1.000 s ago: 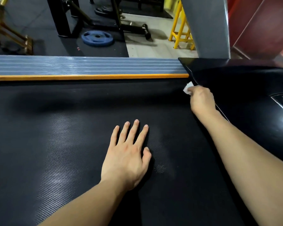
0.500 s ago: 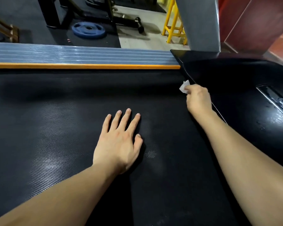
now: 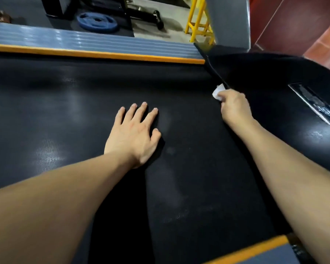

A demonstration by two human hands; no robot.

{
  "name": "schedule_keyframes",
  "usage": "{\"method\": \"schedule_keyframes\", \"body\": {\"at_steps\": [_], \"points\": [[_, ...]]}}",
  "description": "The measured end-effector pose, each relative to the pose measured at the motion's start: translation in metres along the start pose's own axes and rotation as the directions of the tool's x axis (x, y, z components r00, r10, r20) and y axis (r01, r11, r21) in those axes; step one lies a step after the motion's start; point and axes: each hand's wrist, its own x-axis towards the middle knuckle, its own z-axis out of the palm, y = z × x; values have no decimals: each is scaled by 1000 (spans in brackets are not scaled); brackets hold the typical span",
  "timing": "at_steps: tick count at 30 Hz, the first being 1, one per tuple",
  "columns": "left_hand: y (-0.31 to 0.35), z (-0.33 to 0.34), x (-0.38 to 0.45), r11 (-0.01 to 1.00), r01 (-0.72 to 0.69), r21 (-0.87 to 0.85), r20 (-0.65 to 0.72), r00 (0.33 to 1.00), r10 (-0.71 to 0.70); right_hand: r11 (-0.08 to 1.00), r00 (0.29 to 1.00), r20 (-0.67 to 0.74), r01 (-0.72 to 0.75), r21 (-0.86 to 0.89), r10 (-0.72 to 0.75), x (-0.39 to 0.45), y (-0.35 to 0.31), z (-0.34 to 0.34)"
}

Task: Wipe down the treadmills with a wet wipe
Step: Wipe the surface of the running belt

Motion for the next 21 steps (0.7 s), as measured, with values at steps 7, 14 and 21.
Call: {"method": "schedule_keyframes", "body": {"at_steps": [7, 14, 21], "points": [[-46, -25, -72, 992, -119, 35, 51, 992, 117, 961, 987, 0, -158, 227, 162, 2, -17, -3], [-77, -22, -100, 995, -95, -11, 41, 995, 96, 900, 948, 95, 254, 355, -305, -83, -142, -2], [-82, -22, -105, 995, -95, -15, 41, 995, 96, 975, 976, 37, 211, 64, -214, -76, -85, -15]]}}
